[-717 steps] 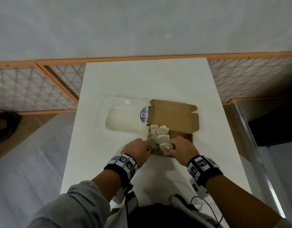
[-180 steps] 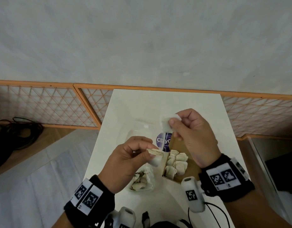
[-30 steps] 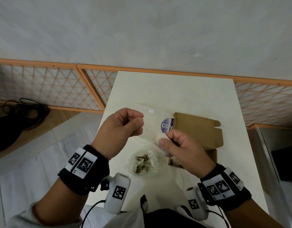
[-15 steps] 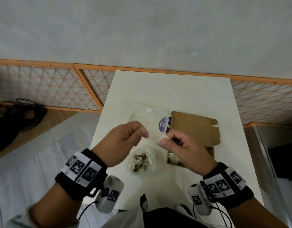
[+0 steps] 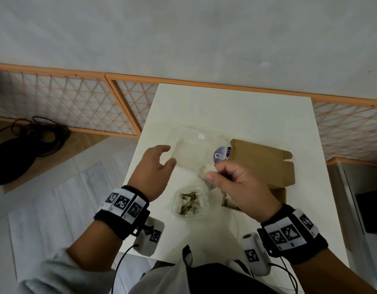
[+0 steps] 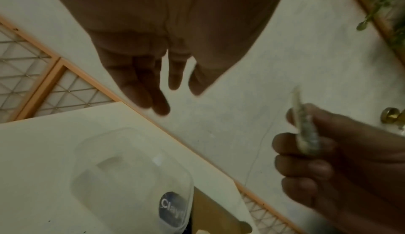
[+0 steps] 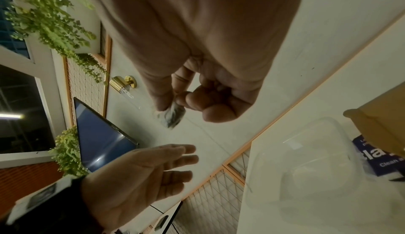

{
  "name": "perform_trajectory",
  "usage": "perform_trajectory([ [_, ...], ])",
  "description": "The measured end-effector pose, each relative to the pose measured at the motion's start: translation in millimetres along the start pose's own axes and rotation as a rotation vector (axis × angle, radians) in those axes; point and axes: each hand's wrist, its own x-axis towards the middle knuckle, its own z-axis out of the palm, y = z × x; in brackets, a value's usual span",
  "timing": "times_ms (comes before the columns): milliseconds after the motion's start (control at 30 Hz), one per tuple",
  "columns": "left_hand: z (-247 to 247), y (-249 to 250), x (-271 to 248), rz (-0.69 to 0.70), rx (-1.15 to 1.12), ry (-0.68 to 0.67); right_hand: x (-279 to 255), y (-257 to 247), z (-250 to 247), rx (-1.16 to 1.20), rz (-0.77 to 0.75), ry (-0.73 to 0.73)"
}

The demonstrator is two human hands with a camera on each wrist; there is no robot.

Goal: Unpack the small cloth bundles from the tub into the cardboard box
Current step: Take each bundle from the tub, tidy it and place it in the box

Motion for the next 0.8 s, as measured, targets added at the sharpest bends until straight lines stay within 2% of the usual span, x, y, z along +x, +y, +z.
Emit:
perform_trajectory([
  [67, -2.8, 0.7, -12.8, 0.040, -0.138, 0.113, 4.4, 0.6, 3.7, -0.019, 0.012, -0.009],
  [100, -4.3, 3.9, -20.5, 0.065, -0.233, 0.124, 6.5, 0.3, 5.8, -0.023, 0.015, -0.012],
  [167, -7.0, 13.1, -34.4, 0.132, -0.399, 0.056, 10.9, -3.1, 10.4, -0.014, 0.018, -0.016],
  [233, -6.2, 20.8, -41.3, 0.217, -0.432, -0.005, 15.7, -7.1, 15.9, -0.008, 0.017, -0.025],
  [300, -1.1, 25.4, -40.0, 0.276, -0.441, 0.016, 21.0, -8.9, 20.1, -0.017, 0.006, -0.024],
  [433, 5.6, 16.9, -31.2, 0.277, -0.519, 0.053, 28.0, 1.5, 26.1, -0.045, 0.029, 0.002],
  [533, 2.1, 10.0, -30.9, 0.207, -0.513, 0.031, 31.8, 19.7, 30.9, -0.042, 0.126, -0.001],
  [600, -1.1, 6.2, -31.6, 0.176, -0.533, 0.009, 34.1, 45.3, 34.7, -0.245, 0.180, -0.056],
  [800, -2.5, -13.4, -31.8, 0.125, -0.519, -0.008, 43.0, 124.2, 57.6, -0.954, 0.241, -0.389],
])
